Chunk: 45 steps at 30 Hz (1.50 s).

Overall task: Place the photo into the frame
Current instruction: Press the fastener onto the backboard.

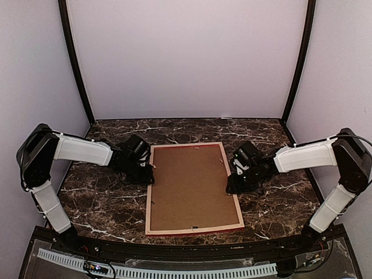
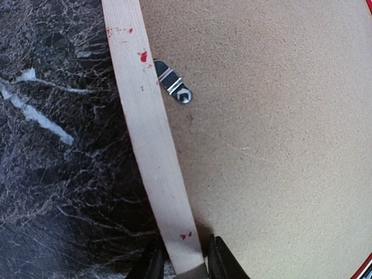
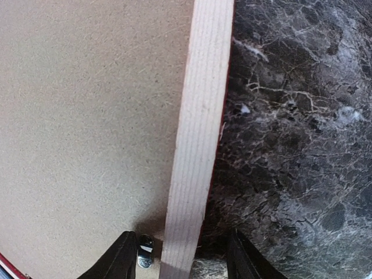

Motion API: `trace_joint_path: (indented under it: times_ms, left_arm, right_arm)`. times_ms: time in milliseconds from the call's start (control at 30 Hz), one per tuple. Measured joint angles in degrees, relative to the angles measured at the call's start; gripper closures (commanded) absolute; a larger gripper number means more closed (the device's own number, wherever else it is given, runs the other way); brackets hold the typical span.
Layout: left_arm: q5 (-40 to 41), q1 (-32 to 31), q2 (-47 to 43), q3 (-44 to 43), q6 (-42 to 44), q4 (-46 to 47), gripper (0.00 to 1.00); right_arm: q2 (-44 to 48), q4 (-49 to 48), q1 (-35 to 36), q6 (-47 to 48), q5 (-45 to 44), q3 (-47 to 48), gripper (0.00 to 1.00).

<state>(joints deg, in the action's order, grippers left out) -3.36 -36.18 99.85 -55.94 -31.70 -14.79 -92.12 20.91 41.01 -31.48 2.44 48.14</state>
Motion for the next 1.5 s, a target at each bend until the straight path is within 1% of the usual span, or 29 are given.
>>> trace_joint_path:
  times_ms: [200, 333, 600, 900, 1033, 1100, 1367, 1500]
  left_arm:
    - [0.0, 0.0, 0.0, 0.0, 0.0, 0.0, 0.71]
    - [0.0, 0.0, 0.0, 0.0, 0.0, 0.0, 0.71]
    - [0.0, 0.0, 0.0, 0.0, 0.4, 0.0, 0.71]
    - [0.0, 0.0, 0.2, -0.2, 0.9, 0.0, 0.71]
    - [0.0, 0.0, 0.2, -0.2, 1.0, -0.1, 0.71]
    - [0.0, 0.0, 0.2, -0.2, 1.0, -0.1, 0.71]
    - [0.0, 0.0, 0.2, -0.3, 1.0, -0.1, 0.71]
    - [0.0, 0.0, 0.2, -0.3, 1.0, -0.1, 0.7]
  right_arm:
    - [-0.3, 1.0, 0.9, 0.0, -1.9, 0.7, 0.54]
    - [-0.5, 1.2, 1.4, 0.4, -2.6, 0.9, 0.58]
    - [-0.5, 1.2, 1.7, 3.7, -2.4, 1.1, 0.68]
    - [-0.5, 1.5, 1.4, 6.9, -0.9, 1.3, 0.76]
    - [-0.5, 1.6, 1.1, 8.3, -0.3, 1.3, 0.78]
    - [-0.5, 1.8, 1.0, 9.0, 0.1, 1.4, 0.76]
    - [-0.5, 2.1, 0.4, 11.1, 1.2, 1.5, 0.64]
    - [-0.5, 2.0, -0.6, 12.7, 3.5, 1.5, 0.58]
